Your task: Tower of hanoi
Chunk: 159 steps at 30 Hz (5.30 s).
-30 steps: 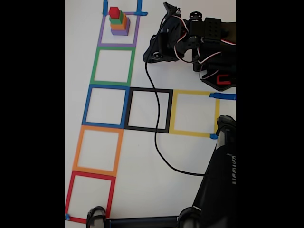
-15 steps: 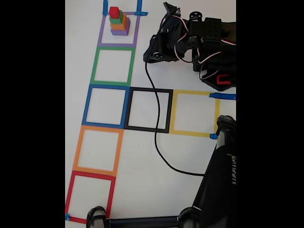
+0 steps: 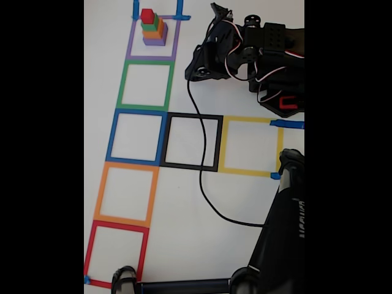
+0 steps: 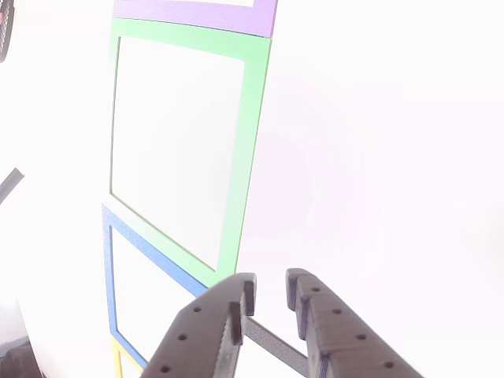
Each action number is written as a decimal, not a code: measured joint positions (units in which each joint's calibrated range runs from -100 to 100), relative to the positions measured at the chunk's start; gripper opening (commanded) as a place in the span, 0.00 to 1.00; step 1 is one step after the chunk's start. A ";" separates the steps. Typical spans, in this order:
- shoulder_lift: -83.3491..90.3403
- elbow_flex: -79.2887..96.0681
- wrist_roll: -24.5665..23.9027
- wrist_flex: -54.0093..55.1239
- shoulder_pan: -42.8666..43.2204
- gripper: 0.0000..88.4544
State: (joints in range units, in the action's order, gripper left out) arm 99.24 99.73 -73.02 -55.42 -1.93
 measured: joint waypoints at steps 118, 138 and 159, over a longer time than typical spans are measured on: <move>-94.81 -23.90 173.02 103.99 -35.11 0.31; -100.30 -26.74 172.48 106.01 -33.82 0.12; -97.76 -25.50 172.48 105.68 -31.60 0.00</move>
State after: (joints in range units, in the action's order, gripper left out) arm 1.48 74.24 99.46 50.26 -33.53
